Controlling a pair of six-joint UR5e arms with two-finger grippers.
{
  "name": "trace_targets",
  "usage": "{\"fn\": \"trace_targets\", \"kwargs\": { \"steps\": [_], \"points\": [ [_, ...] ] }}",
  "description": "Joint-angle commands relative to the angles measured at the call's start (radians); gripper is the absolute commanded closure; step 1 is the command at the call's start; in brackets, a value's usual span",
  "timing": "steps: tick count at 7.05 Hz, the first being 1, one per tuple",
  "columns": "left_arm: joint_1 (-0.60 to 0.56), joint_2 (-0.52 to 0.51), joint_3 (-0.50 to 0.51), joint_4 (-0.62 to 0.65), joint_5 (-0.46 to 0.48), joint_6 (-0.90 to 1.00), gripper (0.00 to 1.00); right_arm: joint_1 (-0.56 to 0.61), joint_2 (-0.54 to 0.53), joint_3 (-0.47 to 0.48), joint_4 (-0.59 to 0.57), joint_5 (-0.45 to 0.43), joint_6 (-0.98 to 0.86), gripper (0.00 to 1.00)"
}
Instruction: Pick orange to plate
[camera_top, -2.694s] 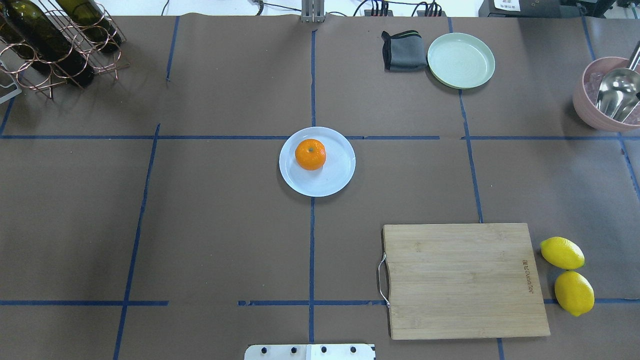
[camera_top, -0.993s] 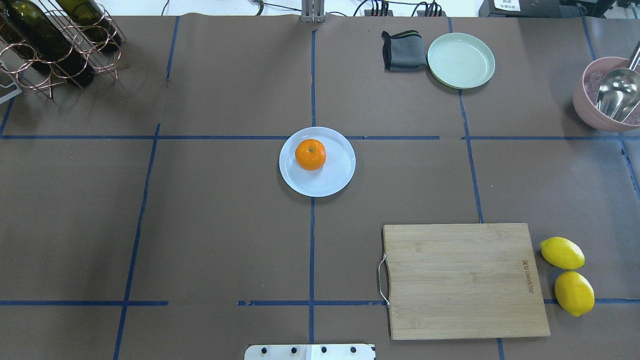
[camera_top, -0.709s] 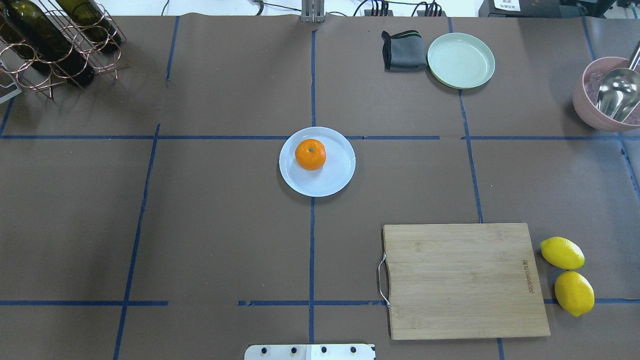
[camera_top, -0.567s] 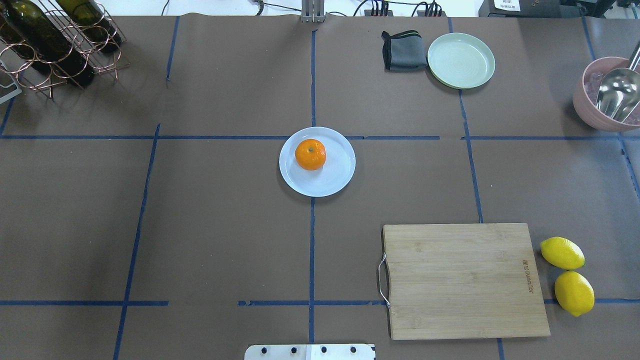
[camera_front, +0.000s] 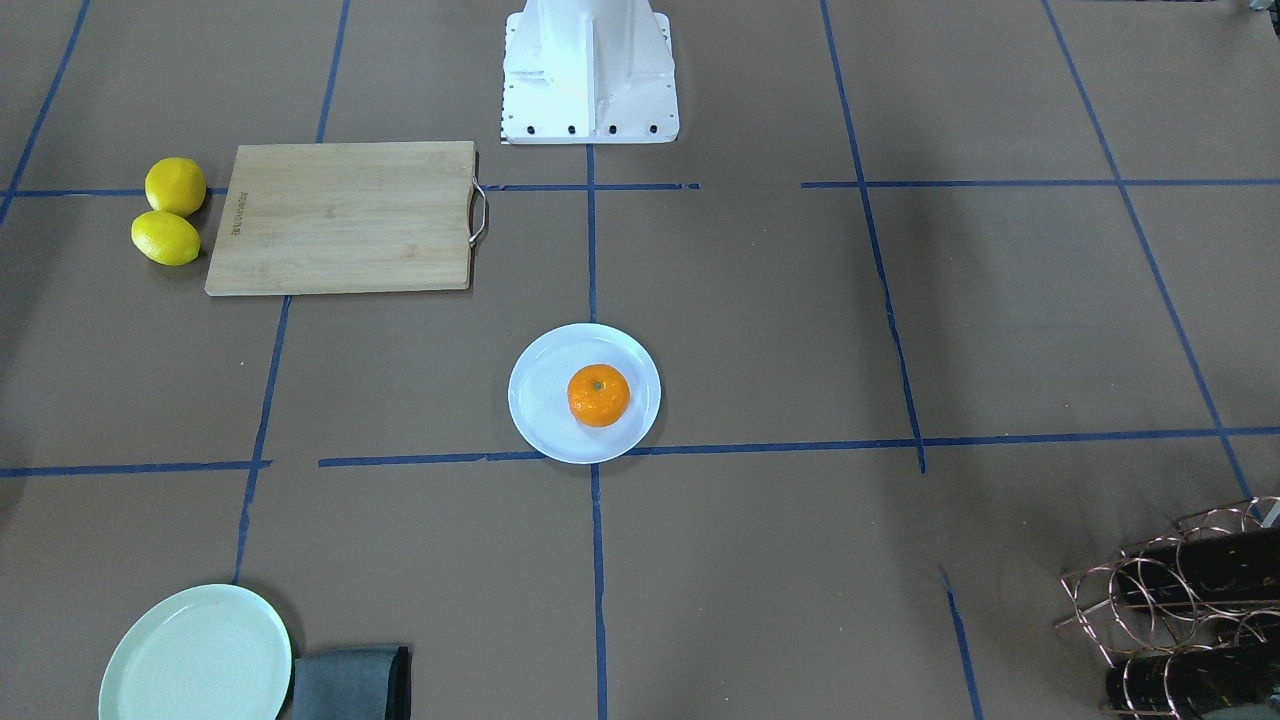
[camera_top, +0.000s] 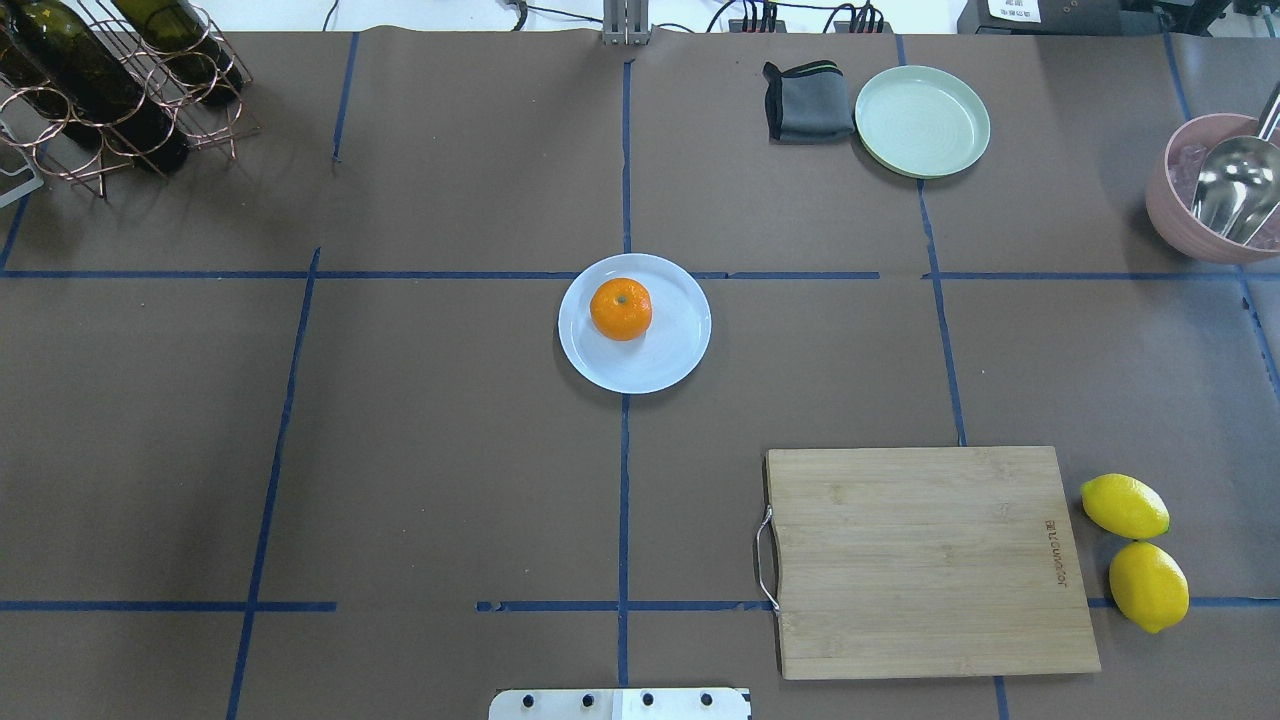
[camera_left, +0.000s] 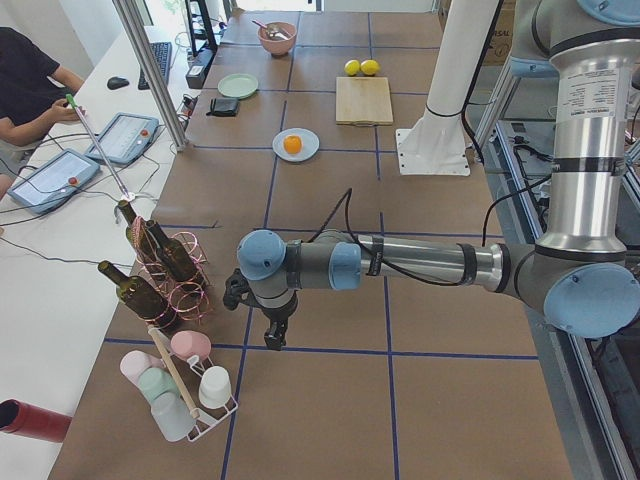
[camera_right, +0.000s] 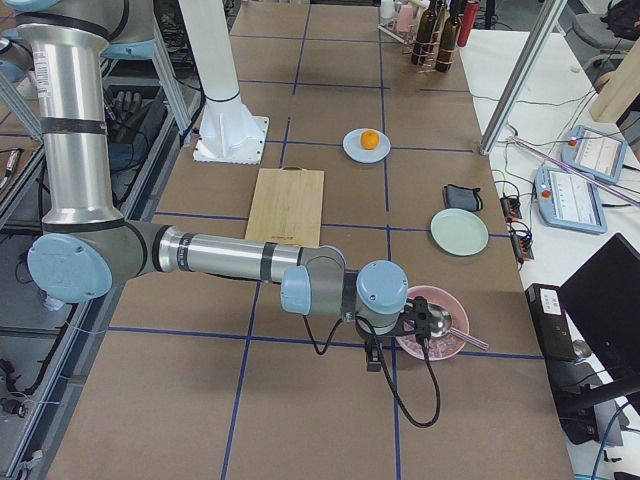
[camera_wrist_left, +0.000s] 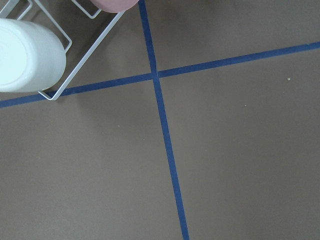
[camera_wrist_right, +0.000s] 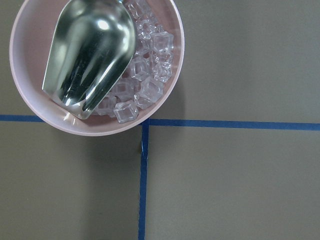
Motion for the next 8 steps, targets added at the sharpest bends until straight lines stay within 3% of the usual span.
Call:
{"fn": "trace_targets", "kwargs": {
  "steps": [1,8],
  "points": [
    [0.0,0.0,0.006,0.0,0.0,0.001,0.0,0.0,0.0,0.002,0.0,0.001,0.0,0.0],
    [-0.04,0.0,0.019,0.0,0.005,0.007,0.0,0.0,0.0,0.002,0.0,0.001,0.0,0.0]
  ]
}}
